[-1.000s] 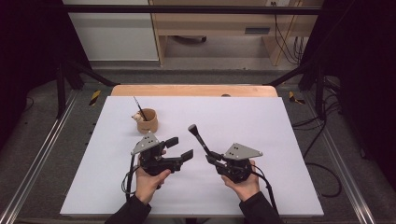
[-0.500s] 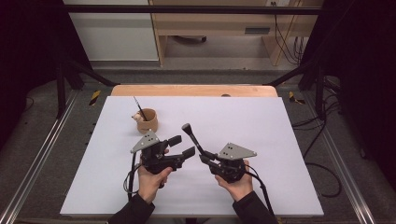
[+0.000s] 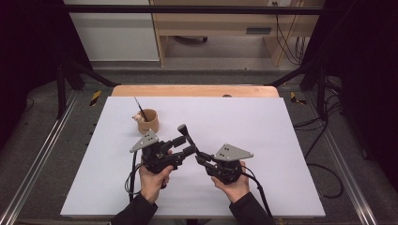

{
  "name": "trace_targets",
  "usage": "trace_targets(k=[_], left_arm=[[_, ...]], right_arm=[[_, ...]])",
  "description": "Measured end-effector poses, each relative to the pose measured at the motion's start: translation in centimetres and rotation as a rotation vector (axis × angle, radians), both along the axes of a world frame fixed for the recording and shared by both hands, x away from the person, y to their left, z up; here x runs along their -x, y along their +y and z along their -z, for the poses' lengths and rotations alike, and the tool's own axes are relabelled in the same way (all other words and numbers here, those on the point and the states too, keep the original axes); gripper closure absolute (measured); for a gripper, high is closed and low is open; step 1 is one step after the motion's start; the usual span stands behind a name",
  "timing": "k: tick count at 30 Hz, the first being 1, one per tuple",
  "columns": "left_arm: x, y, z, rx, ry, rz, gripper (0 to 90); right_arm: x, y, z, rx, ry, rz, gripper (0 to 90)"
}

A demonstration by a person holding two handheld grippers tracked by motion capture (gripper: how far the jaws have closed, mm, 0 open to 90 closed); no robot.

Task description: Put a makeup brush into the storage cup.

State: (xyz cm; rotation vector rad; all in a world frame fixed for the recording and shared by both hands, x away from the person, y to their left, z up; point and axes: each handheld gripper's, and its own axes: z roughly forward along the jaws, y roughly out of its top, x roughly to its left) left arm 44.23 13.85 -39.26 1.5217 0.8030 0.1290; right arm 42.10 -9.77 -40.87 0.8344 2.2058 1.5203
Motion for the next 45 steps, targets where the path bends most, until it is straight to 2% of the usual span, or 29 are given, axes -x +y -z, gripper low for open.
trace_targets(k=[8, 23, 37, 45], left_arm=[[-0.1, -0.1, 0.2, 0.013, 0.023, 0.0, 49.6], [0.2, 0.0, 0.3, 0.025, 0.014, -0.029, 69.8], [0.7, -0.1, 0.2, 0.047, -0.009, -0.017, 74.9], [1.1, -0.3, 0.0, 0.036, -0.033, -0.009, 76.9]], right_arm=[[0.1, 0.4, 0.0, -0.005, -0.002, -0.008, 79.5], [0.3, 0.8, 0.3, -0.005, 0.002, -0.017, 79.5], [0.3, 1.0, 0.4, -0.01, 0.001, -0.028, 79.3], [0.3, 1.2, 0.5, -0.009, 0.003, -0.036, 79.2]])
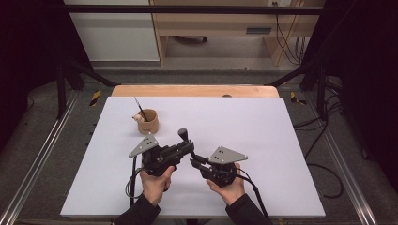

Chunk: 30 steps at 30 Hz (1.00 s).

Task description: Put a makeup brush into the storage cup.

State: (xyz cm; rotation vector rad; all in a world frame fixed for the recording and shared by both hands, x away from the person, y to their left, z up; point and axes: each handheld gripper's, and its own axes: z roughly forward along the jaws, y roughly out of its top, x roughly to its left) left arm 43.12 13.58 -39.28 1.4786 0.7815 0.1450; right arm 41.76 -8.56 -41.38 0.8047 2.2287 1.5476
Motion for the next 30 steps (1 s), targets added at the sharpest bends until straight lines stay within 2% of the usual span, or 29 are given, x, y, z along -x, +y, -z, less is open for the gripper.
trace_targets(k=[6, 12, 16, 25, 30], left_arm=[[0.1, -0.1, -0.1, -0.014, -0.017, 0.002, 77.1], [0.1, 0.3, -0.3, -0.039, -0.036, -0.016, 77.2], [0.0, 0.7, -0.3, -0.05, -0.035, -0.028, 77.2], [-0.2, 1.8, -0.6, -0.082, -0.037, -0.039, 77.2], [-0.1, 2.8, -1.0, -0.095, -0.045, -0.052, 77.2]], right_arm=[[0.0, 0.1, 0.0, -0.001, 0.002, -0.005, 78.7], [0.0, -0.3, -0.2, -0.027, -0.004, -0.004, 65.0], [0.0, -1.0, -0.7, -0.047, 0.001, 0.024, 58.7], [-0.4, -2.8, -1.3, -0.069, -0.021, 0.105, 43.8], [-0.7, -3.6, -1.5, -0.07, -0.003, 0.123, 35.3]])
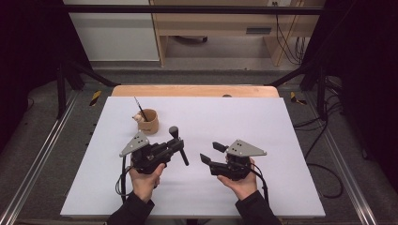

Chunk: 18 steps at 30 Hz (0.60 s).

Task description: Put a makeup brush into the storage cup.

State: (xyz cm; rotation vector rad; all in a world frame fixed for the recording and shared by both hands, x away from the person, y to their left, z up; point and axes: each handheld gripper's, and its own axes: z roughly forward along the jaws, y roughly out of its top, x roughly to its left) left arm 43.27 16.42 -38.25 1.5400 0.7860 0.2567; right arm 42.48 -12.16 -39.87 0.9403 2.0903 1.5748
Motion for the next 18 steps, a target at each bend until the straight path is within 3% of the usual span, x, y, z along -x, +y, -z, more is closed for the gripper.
trace_targets(k=[13, 18], left_arm=[[-0.3, 2.1, -0.2, -0.065, 0.011, -0.034, 77.1], [-0.4, 2.7, -0.4, -0.085, 0.015, -0.048, 77.2]], right_arm=[[-0.7, -2.1, 0.0, 0.011, 0.023, 0.052, 19.3], [-0.9, -3.1, 0.2, 0.023, 0.03, 0.072, 17.4]])
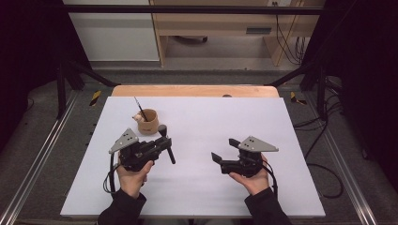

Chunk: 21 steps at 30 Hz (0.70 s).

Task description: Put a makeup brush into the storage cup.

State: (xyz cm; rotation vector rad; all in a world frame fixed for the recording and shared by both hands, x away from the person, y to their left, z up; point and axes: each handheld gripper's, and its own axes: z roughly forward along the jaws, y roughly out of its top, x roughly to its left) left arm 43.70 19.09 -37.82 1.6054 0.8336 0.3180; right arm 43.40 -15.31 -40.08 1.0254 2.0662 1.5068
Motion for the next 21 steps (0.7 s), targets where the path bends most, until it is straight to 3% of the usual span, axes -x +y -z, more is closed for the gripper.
trace_targets(k=[21], left_arm=[[-0.8, 3.4, -1.0, -0.068, 0.005, -0.088, 77.1]], right_arm=[[0.2, -4.4, 0.7, 0.031, 0.026, 0.082, 13.6]])
